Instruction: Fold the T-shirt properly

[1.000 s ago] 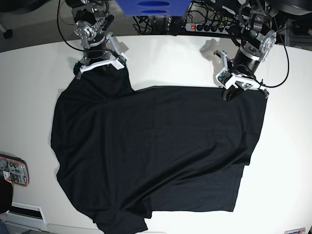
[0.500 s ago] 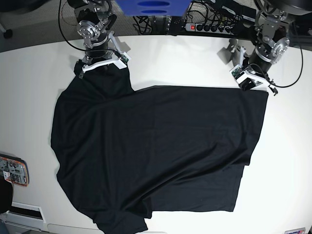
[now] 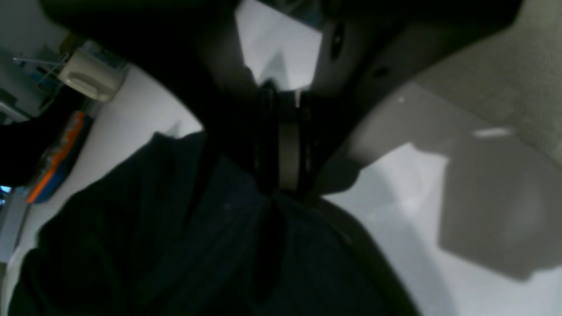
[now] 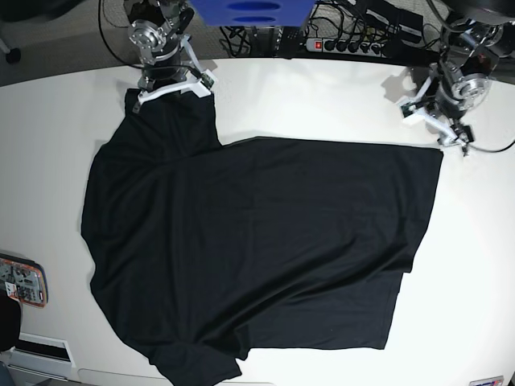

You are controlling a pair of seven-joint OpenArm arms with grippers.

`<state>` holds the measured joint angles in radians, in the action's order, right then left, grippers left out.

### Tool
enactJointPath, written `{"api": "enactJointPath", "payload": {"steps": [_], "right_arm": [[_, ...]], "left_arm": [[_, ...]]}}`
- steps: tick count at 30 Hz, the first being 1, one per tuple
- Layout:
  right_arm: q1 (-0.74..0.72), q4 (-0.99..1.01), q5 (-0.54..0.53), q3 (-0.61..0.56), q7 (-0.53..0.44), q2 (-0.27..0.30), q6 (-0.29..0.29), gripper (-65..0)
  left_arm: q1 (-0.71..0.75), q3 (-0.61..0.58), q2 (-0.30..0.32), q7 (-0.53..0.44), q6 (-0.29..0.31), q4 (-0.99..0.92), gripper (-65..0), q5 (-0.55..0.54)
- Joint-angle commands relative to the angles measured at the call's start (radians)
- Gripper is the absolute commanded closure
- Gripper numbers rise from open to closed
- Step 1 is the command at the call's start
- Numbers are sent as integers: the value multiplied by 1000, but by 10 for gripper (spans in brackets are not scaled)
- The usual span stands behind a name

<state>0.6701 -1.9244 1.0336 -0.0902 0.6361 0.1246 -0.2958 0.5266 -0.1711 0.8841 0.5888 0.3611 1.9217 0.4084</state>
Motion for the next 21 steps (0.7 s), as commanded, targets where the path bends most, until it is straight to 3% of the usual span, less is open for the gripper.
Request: {"api": "enactJointPath", "payload": {"steps": [1,8,21], "right_arm": [[7,-19,7,0,-5,4,10,0],[9,-20,7,0,-5,4,10,0],[9,-20,7,2,-5,4,10,0]], "left_arm": [[-43,-12,16,-5,-23,-6,-378,14],[-245,-219,-1,-5,-29,-179,-378,14],[-311,-247,-58,-11,-26,-331,-377,146]]}}
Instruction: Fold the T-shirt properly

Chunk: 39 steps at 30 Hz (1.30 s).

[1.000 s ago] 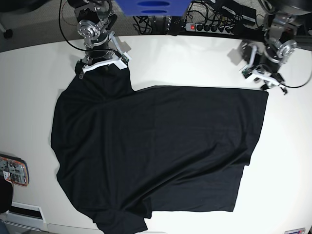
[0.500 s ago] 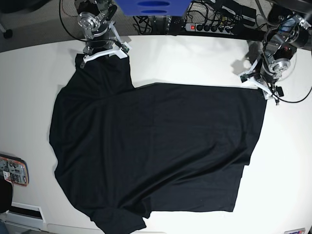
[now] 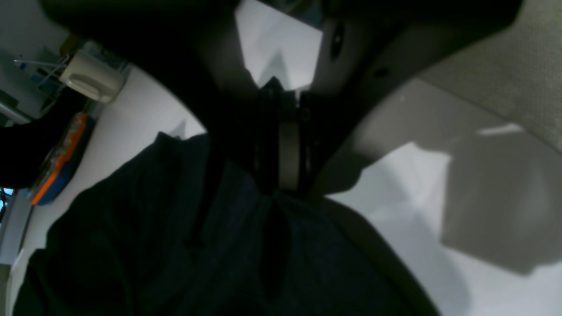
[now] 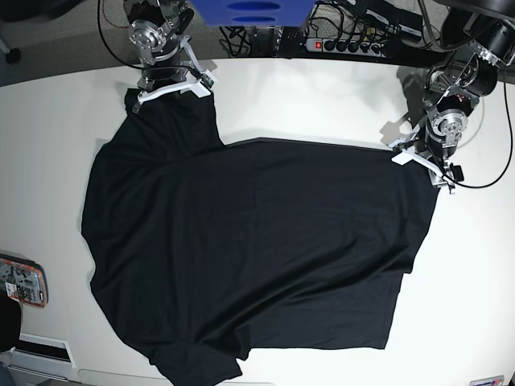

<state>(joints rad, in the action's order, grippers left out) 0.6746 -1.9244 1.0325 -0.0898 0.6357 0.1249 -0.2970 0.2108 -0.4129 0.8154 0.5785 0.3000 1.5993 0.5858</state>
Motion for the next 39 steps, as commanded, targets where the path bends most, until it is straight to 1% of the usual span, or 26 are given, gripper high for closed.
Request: {"api": "enactJointPath", "payload": {"steps": [1,7,8,9,10,11,12,14,17,20,27,29,31,34,39], "right_arm": [[4,-20,9,2,-4,3,11,0],[4,-20,9,2,-4,3,11,0],[4,-20,9,2,-4,3,11,0],[4,-20,9,2,-4,3,11,0],[4,-20,9,0,-4,3,11,0],[4,-20,9,0,-4,3,11,0],[4,-20,9,0,-4,3,11,0],[4,-20,9,0,-4,3,11,0],[4,-20,9,0,-4,3,11,0],[4,-20,9,0,-4,3,11,0],[4,-20,9,5,-4,3,11,0],[4,-20,9,6,-4,3,12,0],[4,-20,9,18,-4,3,12,0],[4,-20,9,68,-4,3,12,0],[4,-20,9,132,-4,3,12,0]], "left_arm": [[3,-19,11,-1,35,-9,-377,-31],[3,-45,3,-1,35,-11,-373,-30],[3,-45,3,-1,35,-11,-359,-30],[3,-47,3,-1,35,-11,-331,-30],[3,-47,3,1,37,-11,-285,-30],[5,-48,3,4,37,-11,-220,-30],[5,-48,3,5,37,-11,-153,-30],[5,-47,2,5,34,-11,0,-30],[2,-37,-35,5,29,-11,0,-28],[2,-39,-43,4,29,-11,0,-22],[11,-48,-43,-1,35,-6,0,-22],[42,-40,-38,-2,31,-1,0,-22],[74,-39,-31,-2,31,43,0,-25],[131,-36,-12,-2,29,123,0,-28],[189,61,-17,-2,29,158,0,-30]]}}
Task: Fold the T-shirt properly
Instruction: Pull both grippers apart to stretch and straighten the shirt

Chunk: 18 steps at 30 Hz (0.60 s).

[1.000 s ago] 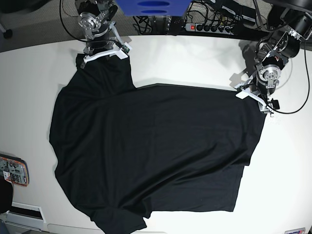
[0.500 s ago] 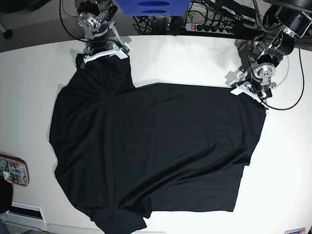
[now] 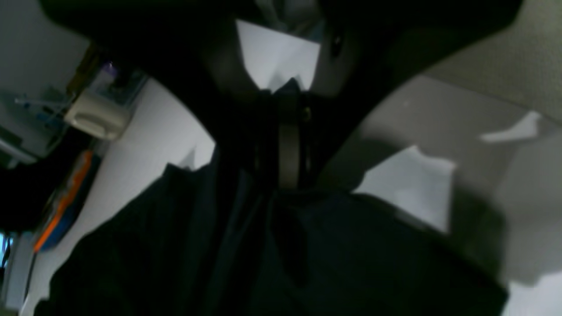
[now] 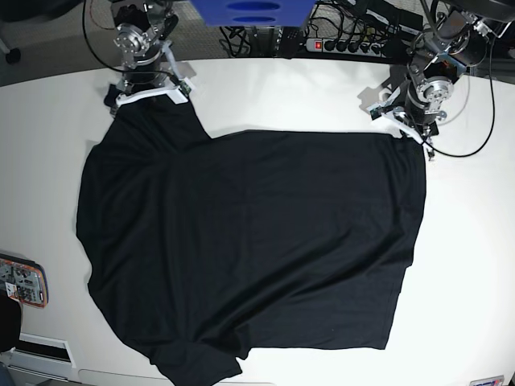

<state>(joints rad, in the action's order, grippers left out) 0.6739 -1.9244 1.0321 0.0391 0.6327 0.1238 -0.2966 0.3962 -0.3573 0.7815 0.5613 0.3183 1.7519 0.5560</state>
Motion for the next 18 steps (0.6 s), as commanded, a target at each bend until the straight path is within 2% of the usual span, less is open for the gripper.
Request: {"api": "enactJointPath", "payload": {"steps": [1,5,9,14,18], "right_arm": [[5,-20,9,20,-6,4,12,0],[5,-20,9,77,-10,6,12,0],[7,-22,7,124,-12,6,12,0],[7,-22,3,184,-20,7,12,0],[7,-22,3,261,-86,7,12,0]], "left_arm": [[8,20,17,15,11,6,0,0],[66,76,19,12,11,10,0,0],[169,172,16,-108,11,69,0,-1],[224,298,-72,-139,11,89,0,6],[229,314,-89,-139,11,89,0,6]]}}
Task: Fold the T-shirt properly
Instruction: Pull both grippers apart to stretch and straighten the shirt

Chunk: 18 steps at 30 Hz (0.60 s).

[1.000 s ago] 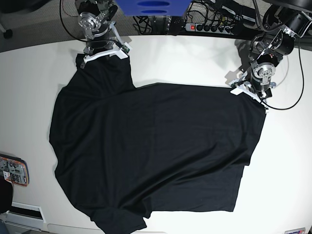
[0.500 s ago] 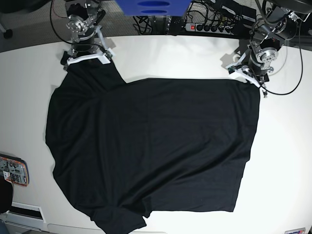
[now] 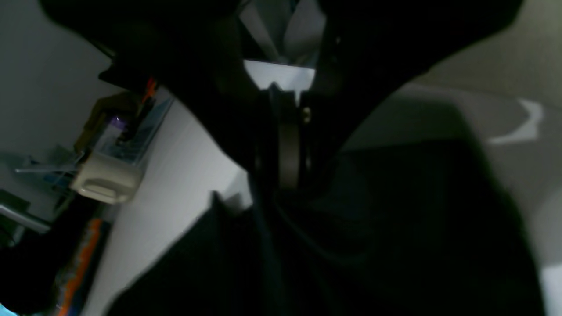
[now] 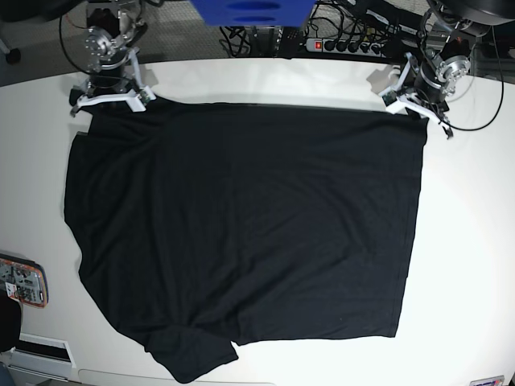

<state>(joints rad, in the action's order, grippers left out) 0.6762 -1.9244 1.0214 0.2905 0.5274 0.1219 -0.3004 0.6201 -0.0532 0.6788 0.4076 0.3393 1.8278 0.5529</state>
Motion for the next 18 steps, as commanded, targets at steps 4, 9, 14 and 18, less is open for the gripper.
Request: {"api": "enactJointPath", "payload": {"steps": [4,9,14,18], "right_arm": [[6,-27,-16,75,-22,8,16,0],[122,-34,-145,143,-19,6,14,0],[118,-34,-160,160,-23,6,14,0],[89,-34,-160,158,-25,8,14,0]], "left_arm": [[22,8,12,15,-10,17,0,2],[51,8,12,15,-10,72,0,2],[47,11,12,15,-10,83,0,2],[24,11,12,15,-10,89,0,2]]}}
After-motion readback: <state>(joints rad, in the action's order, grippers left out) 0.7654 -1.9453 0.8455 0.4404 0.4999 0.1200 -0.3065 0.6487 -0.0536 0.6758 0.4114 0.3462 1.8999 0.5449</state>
